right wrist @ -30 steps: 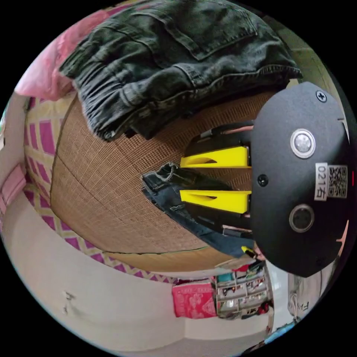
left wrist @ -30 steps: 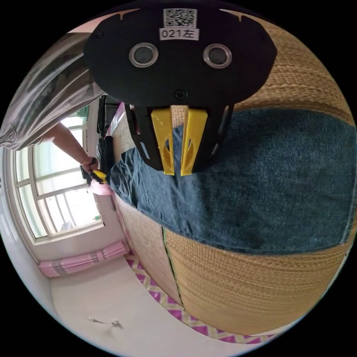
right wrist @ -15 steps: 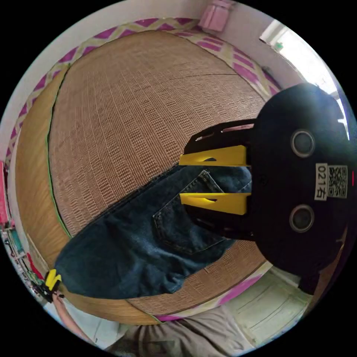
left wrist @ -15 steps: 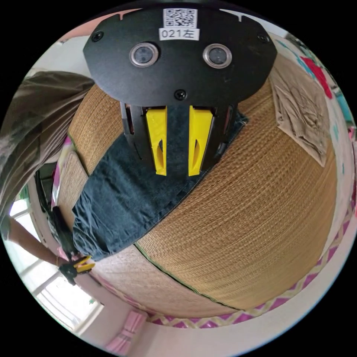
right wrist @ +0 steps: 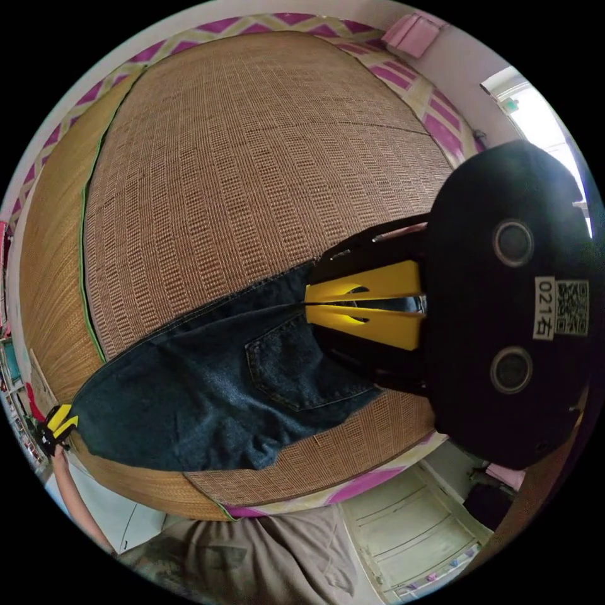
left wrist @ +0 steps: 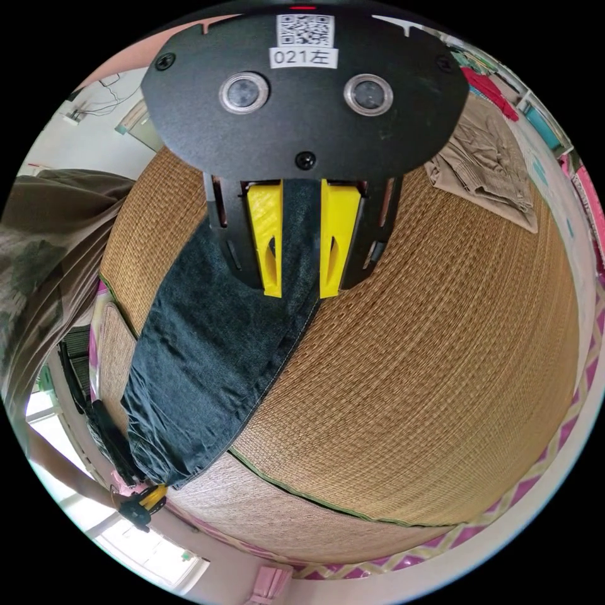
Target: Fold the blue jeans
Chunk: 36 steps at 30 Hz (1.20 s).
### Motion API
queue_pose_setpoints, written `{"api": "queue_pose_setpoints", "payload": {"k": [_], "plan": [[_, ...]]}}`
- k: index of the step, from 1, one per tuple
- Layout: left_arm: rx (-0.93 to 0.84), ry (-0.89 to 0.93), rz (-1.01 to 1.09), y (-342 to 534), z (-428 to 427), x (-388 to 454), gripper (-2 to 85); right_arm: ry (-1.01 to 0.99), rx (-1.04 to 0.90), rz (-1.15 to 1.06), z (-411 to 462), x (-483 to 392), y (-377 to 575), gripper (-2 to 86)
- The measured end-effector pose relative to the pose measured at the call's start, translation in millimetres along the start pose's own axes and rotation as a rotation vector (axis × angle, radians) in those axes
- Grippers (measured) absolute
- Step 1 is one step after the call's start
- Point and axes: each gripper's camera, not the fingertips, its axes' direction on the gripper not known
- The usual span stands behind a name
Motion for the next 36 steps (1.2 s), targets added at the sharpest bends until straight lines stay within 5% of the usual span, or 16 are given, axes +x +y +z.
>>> {"api": "queue_pose_setpoints", "payload": {"k": [11,27,36], "plan": [[-0.078,0.0,0.091,-45,-8,4,5.5,0.052,0.074,0.013,-102,-11,66,-1.0],[-0.094,0.017,0.104,-19,-11,1,2.7,0.054,0.043,0.035,-131,-20,140,-1.0],[0.132,0.073,0.114,76,-98,27,-0.9,0.038,0.083,0.093,-134,-52,213,-1.0]]}}
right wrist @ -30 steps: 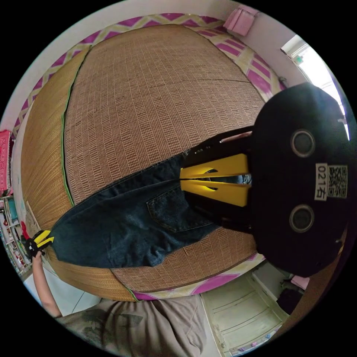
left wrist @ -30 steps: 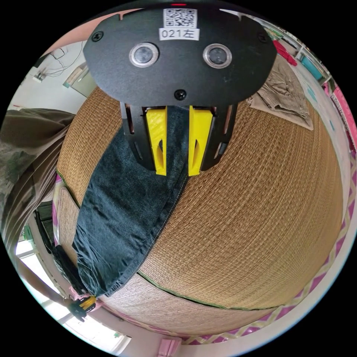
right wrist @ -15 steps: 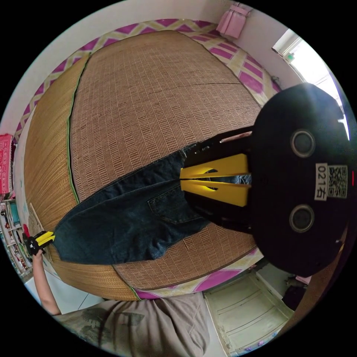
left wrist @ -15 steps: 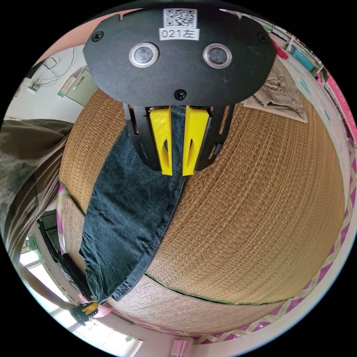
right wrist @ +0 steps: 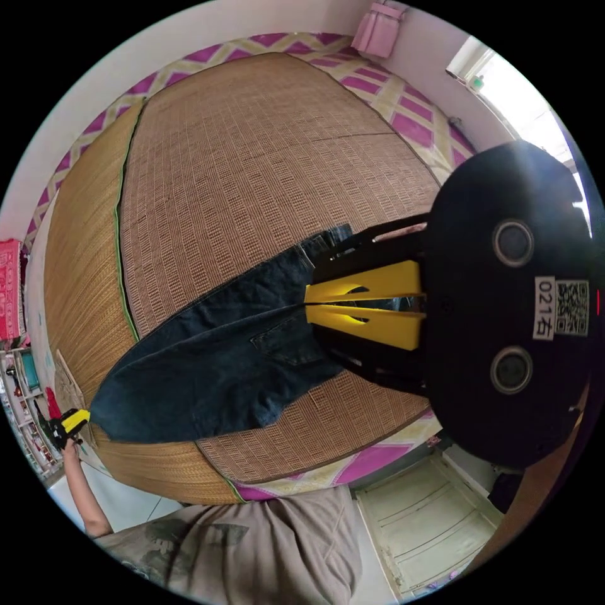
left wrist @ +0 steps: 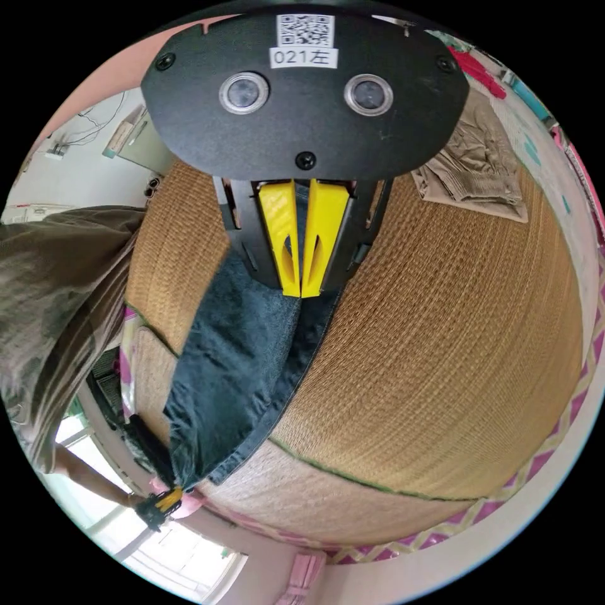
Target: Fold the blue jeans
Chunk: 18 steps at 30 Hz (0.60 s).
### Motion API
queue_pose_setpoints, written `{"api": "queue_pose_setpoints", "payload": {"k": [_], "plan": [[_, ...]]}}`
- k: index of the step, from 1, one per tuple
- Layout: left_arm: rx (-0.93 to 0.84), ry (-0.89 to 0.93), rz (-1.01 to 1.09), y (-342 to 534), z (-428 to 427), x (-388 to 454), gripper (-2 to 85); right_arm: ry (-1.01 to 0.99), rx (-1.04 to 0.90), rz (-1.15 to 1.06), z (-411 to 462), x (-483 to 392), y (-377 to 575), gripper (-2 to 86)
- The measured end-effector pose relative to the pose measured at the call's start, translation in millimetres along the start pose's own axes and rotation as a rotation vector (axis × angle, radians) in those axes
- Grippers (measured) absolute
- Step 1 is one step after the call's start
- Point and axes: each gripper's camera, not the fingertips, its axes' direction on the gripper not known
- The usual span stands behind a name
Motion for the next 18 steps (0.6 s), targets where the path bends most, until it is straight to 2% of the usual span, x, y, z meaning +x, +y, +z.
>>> {"api": "queue_pose_setpoints", "payload": {"k": [4,8,14,18], "plan": [[0.053,0.022,0.037,65,-45,73,-0.9,-0.04,0.044,0.068,-7,-50,73,-1.0],[0.064,0.087,-0.013,127,-44,127,-0.9,-0.107,0.049,0.125,8,-122,150,-1.0],[0.017,0.299,-0.261,225,49,164,-0.9,-0.149,-0.105,0.213,119,-208,213,-0.8],[-0.067,0.406,-0.491,302,122,176,-0.9,-0.143,-0.145,0.327,172,-219,237,0.3]]}}
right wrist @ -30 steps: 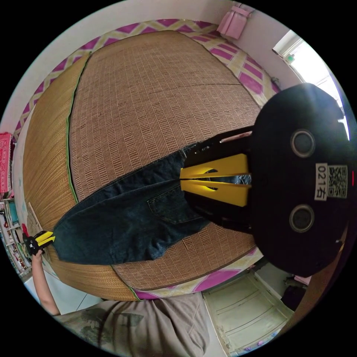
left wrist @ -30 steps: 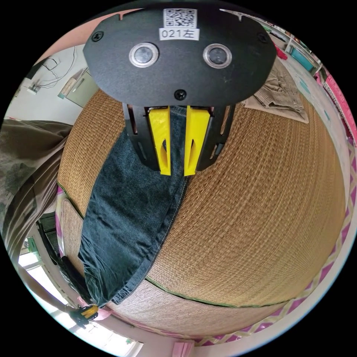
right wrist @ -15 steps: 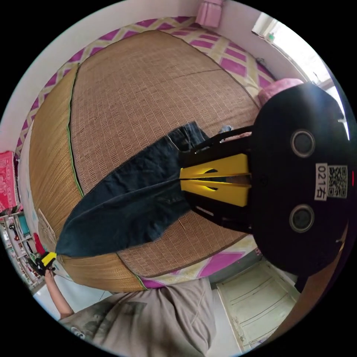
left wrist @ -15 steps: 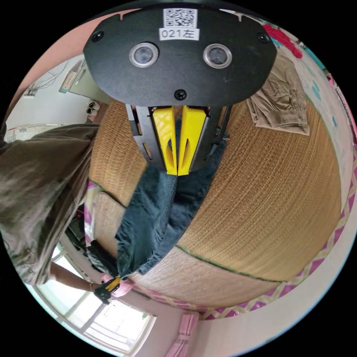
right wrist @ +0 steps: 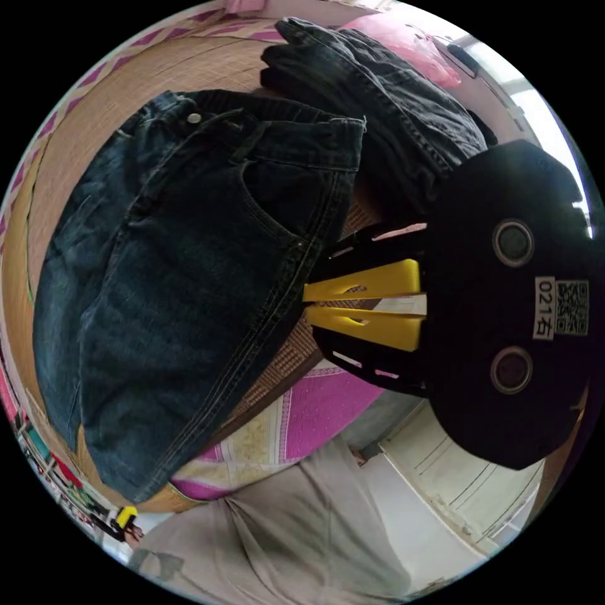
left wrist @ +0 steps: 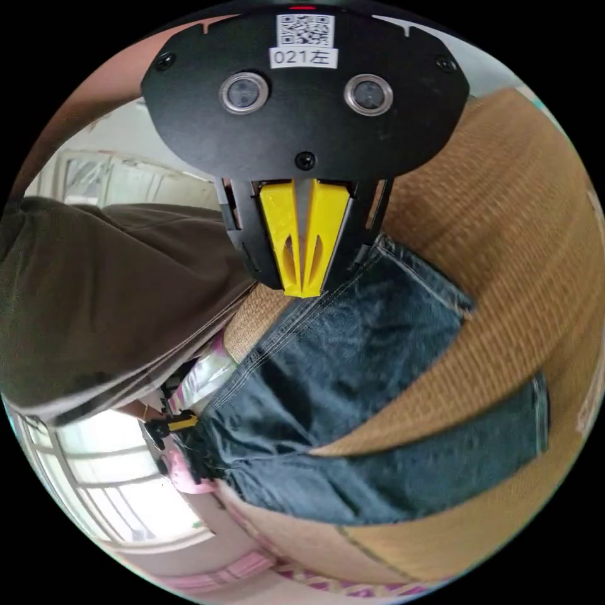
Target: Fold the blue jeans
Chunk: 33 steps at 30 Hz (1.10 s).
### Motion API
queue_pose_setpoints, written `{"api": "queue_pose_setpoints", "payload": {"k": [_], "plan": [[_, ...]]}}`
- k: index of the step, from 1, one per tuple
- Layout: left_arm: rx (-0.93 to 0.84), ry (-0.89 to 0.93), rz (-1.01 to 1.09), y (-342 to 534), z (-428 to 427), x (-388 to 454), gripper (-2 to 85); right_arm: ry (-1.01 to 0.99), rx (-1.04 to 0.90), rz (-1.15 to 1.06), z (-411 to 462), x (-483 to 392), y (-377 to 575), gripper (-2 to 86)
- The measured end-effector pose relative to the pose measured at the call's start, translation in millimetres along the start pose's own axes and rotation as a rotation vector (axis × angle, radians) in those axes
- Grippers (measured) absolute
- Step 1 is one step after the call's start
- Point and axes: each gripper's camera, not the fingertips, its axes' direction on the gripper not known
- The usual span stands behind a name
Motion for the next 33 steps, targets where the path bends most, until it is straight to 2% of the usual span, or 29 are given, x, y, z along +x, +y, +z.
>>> {"api": "queue_pose_setpoints", "payload": {"k": [3,5,6,9,11,14,17,18,20,21,22,26,28,30,33], "plan": [[0.065,0.03,-0.098,53,-2,-15,-1.0,-0.047,-0.058,-0.001,6,3,8,3.3],[0.129,0.025,-0.114,83,-17,-14,-1.0,-0.09,-0.159,-0.078,3,0,26,4.8],[0.202,0.023,-0.121,101,-32,-12,-0.9,-0.109,-0.148,-0.075,-1,2,32,5.1],[0.381,-0.089,-0.096,124,-64,3,-0.9,-0.144,0.079,-0.014,-38,16,55,5.6],[0.407,-0.196,-0.072,114,-66,12,-0.8,-0.094,0.238,-0.013,-52,17,50,6.3],[0.434,-0.281,-0.05,76,-51,11,-0.6,-0.064,0.355,-0.089,-40,0,12,6.5],[0.434,-0.283,-0.106,51,-29,-7,-0.7,-0.047,0.39,-0.125,-16,-21,-31,6.0],[0.342,-0.258,-0.14,52,-8,-18,-0.9,-0.036,0.374,-0.114,-9,-24,-36,5.7],[0.43,-0.248,-0.166,87,7,-24,-0.9,-0.026,0.227,-0.116,37,-38,-39,3.0],[0.466,-0.17,-0.196,113,14,-32,-1.0,-0.012,0.18,-0.131,51,-43,-35,2.4],[0.466,-0.095,-0.222,136,20,-39,-1.0,0.028,0.293,-0.099,54,-51,-14,1.2],[0.406,-0.072,-0.27,174,25,-39,-1.0,-0.038,0.248,-0.024,58,-59,9,-0.4],[0.546,-0.07,-0.28,189,-3,-40,-1.0,-0.082,0.226,-0.046,45,-58,5,-0.5],[0.662,-0.094,-0.243,189,-32,-38,-1.0,-0.08,0.381,-0.014,14,-53,1,-0.1],[0.645,-0.201,-0.134,150,-66,-37,-1.0,-0.004,0.536,-0.068,-31,-52,-33,4.5]]}}
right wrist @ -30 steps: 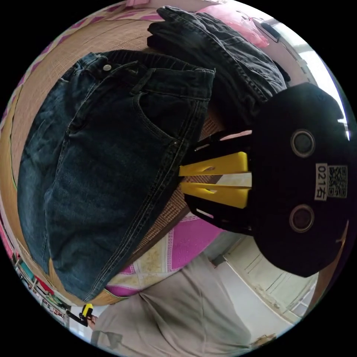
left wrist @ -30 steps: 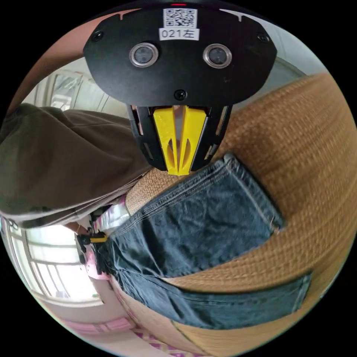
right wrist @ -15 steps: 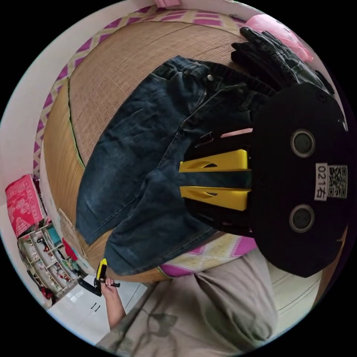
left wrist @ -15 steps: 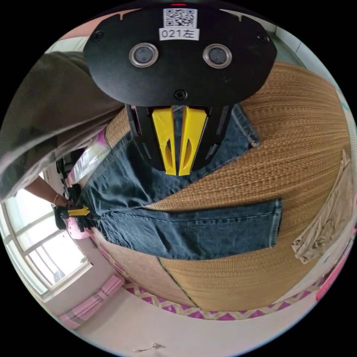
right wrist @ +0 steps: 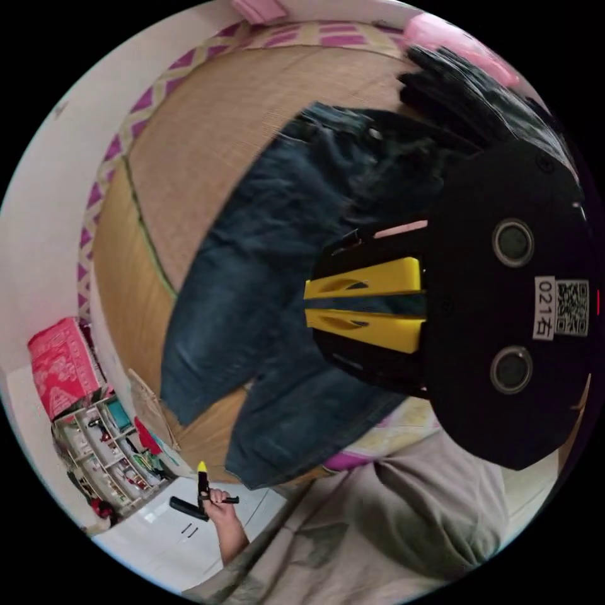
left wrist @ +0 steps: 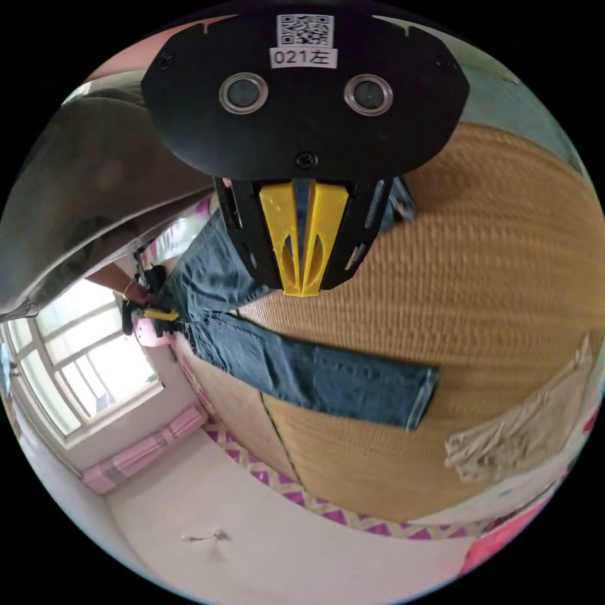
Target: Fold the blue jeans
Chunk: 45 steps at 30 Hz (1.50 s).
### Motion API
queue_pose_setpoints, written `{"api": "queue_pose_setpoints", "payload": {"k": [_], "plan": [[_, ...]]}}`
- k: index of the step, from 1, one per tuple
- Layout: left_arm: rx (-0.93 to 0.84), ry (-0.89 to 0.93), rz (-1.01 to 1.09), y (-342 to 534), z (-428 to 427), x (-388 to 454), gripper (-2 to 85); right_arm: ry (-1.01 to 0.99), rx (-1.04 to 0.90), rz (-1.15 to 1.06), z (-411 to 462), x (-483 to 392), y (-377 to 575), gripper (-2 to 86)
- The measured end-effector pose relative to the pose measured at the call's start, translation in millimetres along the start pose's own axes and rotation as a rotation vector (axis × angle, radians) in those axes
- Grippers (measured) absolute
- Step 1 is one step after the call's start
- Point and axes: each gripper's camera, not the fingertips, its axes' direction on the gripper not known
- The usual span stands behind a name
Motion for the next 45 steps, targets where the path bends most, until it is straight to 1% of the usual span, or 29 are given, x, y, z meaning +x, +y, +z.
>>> {"api": "queue_pose_setpoints", "payload": {"k": [2,4,6,8,9,10,11,12,13,16,20,24,25,26,27,28,29,31,32,33,34,36,37,41,43,45], "plan": [[-0.007,-0.033,0.049,-34,12,-3,-1.0,0.069,0.022,-0.106,13,-3,-49,7.3],[-0.044,-0.069,0.074,-75,42,-13,-1.0,0.083,-0.023,-0.16,38,-2,-84,8.2],[-0.095,-0.13,0.065,-97,66,-24,-0.9,0.063,-0.087,-0.191,67,2,-111,7.9],[-0.154,-0.174,0.025,-109,90,-42,-0.9,0.037,-0.175,-0.196,104,10,-133,5.7],[-0.212,-0.204,-0.021,-111,105,-58,-0.9,0.031,-0.193,-0.189,112,13,-136,5.0],[-0.168,-0.121,-0.037,-110,104,-72,-0.9,0.023,-0.223,-0.156,128,19,-140,3.6],[-0.148,-0.071,-0.081,-110,104,-83,-0.9,-0.006,-0.195,-0.133,130,26,-142,2.3],[-0.104,0.029,-0.173,-108,105,-104,-0.9,-0.03,-0.187,-0.108,131,32,-144,1.6],[-0.065,0.088,-0.221,-109,107,-118,-1.0,-0.073,-0.175,-0.064,133,41,-147,0.6],[-0.014,0.133,-0.236,-131,118,-133,-1.0,-0.055,-0.141,-0.076,139,42,-158,-0.3],[-0.002,0.142,-0.23,-176,134,-142,-1.0,-0.071,-0.124,-0.042,150,62,-184,-0.5],[-0.02,0.143,-0.19,-212,142,-131,-1.0,-0.055,-0.119,-0.021,158,72,-200,-0.3],[0.007,0.186,-0.145,-214,136,-119,-0.9,-0.052,-0.134,-0.025,158,70,-204,-0.1],[0.019,0.211,-0.118,-213,132,-112,-0.9,-0.049,-0.135,-0.053,154,64,-204,0.1],[0.026,0.259,-0.045,-208,123,-92,-0.9,-0.048,-0.123,-0.068,149,59,-203,0.2],[-0.008,0.277,0.051,-197,115,-65,-0.9,-0.055,-0.096,-0.102,137,50,-197,0.8],[-0.041,0.266,0.1,-189,111,-50,-0.9,-0.073,-0.087,-0.145,124,36,-188,1.7],[-0.196,0.14,0.233,-144,102,8,-0.6,-0.074,-0.084,-0.215,111,6,-168,4.0],[-0.221,0.093,0.242,-130,99,19,-0.6,-0.082,-0.101,-0.25,107,-14,-154,6.0],[-0.257,-0.013,0.238,-104,93,37,-0.2,-0.083,-0.11,-0.259,106,-23,-148,6.5],[-0.269,-0.08,0.221,-81,85,51,0.6,-0.081,-0.122,-0.263,106,-39,-136,7.4],[-0.283,-0.122,0.197,-53,76,63,2.8,-0.076,-0.121,-0.244,105,-56,-122,7.2],[-0.322,-0.141,0.186,-38,74,68,5.2,-0.08,-0.107,-0.214,103,-65,-115,6.9],[-0.443,-0.17,0.208,-7,77,76,7.0,-0.075,-0.065,-0.147,98,-91,-99,6.1],[-0.5,-0.141,0.248,3,83,82,7.2,-0.077,-0.058,-0.13,98,-101,-94,6.0],[-0.52,-0.124,0.285,5,89,87,7.3,-0.069,-0.048,-0.113,98,-110,-89,5.8]]}}
